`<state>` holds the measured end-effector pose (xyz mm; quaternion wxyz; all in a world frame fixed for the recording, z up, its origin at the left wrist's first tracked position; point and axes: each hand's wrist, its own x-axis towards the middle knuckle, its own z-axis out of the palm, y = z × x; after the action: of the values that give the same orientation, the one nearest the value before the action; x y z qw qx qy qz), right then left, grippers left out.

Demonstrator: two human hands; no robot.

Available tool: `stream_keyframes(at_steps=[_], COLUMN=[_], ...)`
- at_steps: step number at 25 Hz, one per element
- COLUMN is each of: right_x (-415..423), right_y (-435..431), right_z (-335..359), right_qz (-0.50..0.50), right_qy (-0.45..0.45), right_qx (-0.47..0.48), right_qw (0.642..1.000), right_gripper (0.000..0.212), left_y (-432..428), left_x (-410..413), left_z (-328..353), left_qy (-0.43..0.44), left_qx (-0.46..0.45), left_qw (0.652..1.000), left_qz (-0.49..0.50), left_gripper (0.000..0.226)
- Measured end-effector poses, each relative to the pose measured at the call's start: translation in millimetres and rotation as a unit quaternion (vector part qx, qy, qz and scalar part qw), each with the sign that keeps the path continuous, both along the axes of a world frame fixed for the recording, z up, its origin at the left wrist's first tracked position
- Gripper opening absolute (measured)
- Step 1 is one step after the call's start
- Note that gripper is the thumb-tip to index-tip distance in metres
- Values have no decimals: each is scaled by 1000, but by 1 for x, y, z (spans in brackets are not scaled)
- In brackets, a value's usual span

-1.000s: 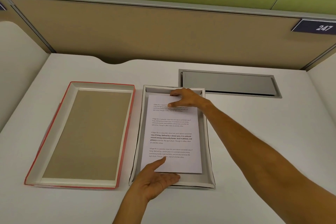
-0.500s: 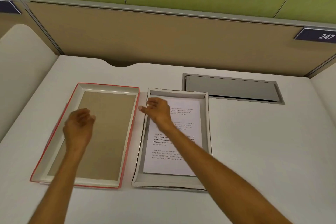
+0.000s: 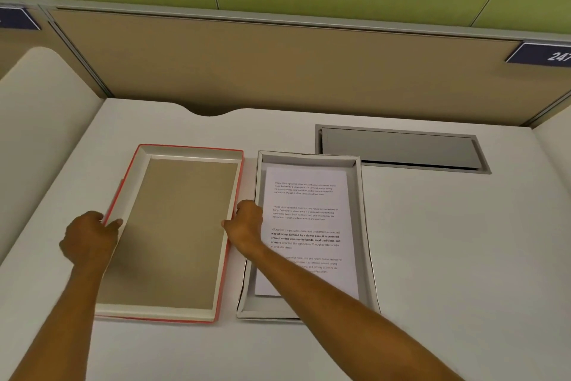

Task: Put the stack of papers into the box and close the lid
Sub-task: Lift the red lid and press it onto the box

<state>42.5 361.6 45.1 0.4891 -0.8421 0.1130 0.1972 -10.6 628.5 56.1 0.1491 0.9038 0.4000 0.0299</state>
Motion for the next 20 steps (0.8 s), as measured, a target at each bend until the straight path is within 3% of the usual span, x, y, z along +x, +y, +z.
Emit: stream_keyframes(at_steps=[2,9,12,15,20], right_x=[-1,-3,-9,-18,-31], right_y=[2,-8,-6,14,52], right_z=[-2,-2,17,53,108], right_qz=[22,42,57,100,142], right_qy=[-4,-26,-60,-129,13], right_qx=[-8,15,11,28,203], right_qw=[1000,999,997,986,969], right_gripper=[12,16,10,26,49], left_y=[3,22,51,78,67], left_x=[-1,4,17,27,18], left_z=[-4,-4,5,15,57], left_qy=[3,-8,17,9,-28], left_qx=[0,-27,-83,-146,-241], left_qw=[1000,1000,996,989,969], left_qz=[-5,2,24,39,48], left_gripper=[31,13,12,16,38])
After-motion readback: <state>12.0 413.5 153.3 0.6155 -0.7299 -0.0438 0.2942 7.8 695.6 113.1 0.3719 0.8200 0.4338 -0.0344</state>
